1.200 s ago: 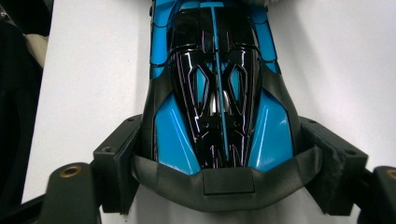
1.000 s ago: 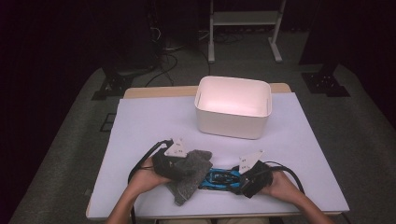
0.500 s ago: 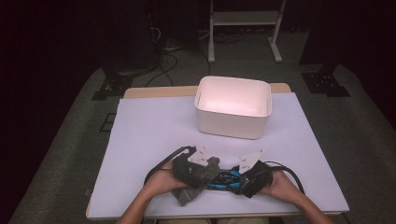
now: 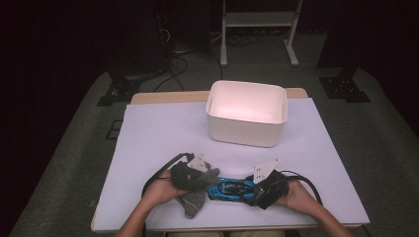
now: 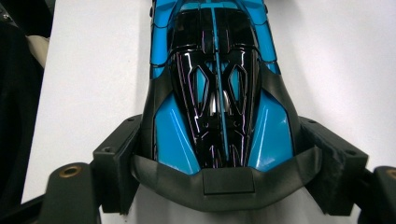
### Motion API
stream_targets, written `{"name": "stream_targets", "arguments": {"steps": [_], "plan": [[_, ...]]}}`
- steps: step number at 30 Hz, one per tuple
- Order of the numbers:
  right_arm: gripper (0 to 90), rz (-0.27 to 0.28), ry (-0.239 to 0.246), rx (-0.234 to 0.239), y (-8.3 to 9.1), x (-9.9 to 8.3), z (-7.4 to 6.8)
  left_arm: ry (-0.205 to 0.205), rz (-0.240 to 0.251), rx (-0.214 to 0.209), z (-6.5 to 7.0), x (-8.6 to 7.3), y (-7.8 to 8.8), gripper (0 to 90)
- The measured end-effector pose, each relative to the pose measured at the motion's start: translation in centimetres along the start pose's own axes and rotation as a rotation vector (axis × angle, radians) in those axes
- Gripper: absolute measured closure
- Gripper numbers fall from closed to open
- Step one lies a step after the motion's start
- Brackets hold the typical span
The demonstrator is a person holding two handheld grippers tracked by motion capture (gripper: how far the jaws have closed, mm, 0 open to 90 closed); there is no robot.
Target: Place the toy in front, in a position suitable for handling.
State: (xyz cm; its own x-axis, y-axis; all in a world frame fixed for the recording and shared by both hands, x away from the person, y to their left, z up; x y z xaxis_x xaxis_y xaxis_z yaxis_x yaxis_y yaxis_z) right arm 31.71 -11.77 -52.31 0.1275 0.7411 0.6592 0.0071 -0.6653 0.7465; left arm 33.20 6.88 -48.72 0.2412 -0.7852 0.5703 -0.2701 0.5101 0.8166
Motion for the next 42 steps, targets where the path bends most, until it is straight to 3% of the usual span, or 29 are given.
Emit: {"name": "stream_targets", "arguments": {"steps": [1,4,7,9,10,12,14,17,20,22,26,31,35,38,42], "plan": [[22.5,0.000,0.000,0.001,0.0,0.0,0.0,0.025,0.021,-0.013,-0.1,-0.3,0.3,80.5],[22.5,0.001,0.000,0.001,0.0,0.0,0.0,0.008,0.027,-0.031,0.1,0.0,0.3,80.4],[22.5,0.002,0.000,0.000,0.0,0.0,0.0,-0.025,0.064,-0.103,1.6,2.1,-0.8,80.4],[22.5,0.004,0.000,0.000,0.0,0.0,0.0,-0.035,0.073,-0.121,2.0,2.8,-1.1,80.2],[22.5,0.006,-0.001,0.001,-0.1,0.0,0.0,-0.066,0.062,-0.133,2.6,3.9,-1.7,79.9],[22.5,0.007,-0.002,0.001,-0.1,0.0,0.0,-0.081,0.046,-0.128,2.7,4.2,-2.0,77.5],[22.5,0.008,0.001,-0.001,0.0,0.0,0.0,-0.075,0.033,-0.106,2.3,4.5,-1.8,67.5],[22.5,0.007,0.001,-0.001,0.0,0.0,0.0,-0.068,0.059,-0.071,1.9,4.6,-1.0,53.0],[22.5,0.006,-0.003,0.001,0.0,0.0,0.0,-0.079,0.109,-0.031,1.9,5.0,1.0,51.8],[22.5,0.006,0.000,0.000,0.0,0.0,0.0,-0.094,0.122,-0.032,2.0,5.4,1.8,51.9],[22.5,0.005,-0.001,-0.002,0.0,0.0,0.0,-0.109,0.123,-0.039,2.4,5.7,1.6,53.8],[22.5,0.006,0.000,-0.001,0.0,0.0,0.0,-0.111,0.073,-0.066,2.4,5.8,-0.7,60.1],[22.6,0.007,0.001,-0.002,0.0,0.0,0.0,-0.111,0.045,-0.126,3.1,6.2,-3.0,69.4],[22.7,0.012,0.000,0.005,0.0,0.0,0.0,-0.099,0.051,-0.146,3.1,6.4,-3.2,75.3],[22.8,0.007,0.005,0.001,0.0,0.0,0.0,-0.089,0.014,-0.096,2.3,5.2,-2.7,80.2]]}}
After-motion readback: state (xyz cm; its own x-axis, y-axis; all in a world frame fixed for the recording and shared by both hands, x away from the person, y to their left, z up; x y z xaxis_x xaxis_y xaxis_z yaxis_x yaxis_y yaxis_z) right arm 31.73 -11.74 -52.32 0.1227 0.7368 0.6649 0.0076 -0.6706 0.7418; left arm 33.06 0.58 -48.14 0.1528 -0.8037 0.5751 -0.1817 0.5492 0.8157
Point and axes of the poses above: each handheld gripper's, and its own axes: y roughly backward along the jaws, x roughly out of its top, z roughly to its right, the point moved 9 cm from there along -y, roughly forward along the jaws, and after that the axes turned 7 degrees about x, right-handed, at the moved point
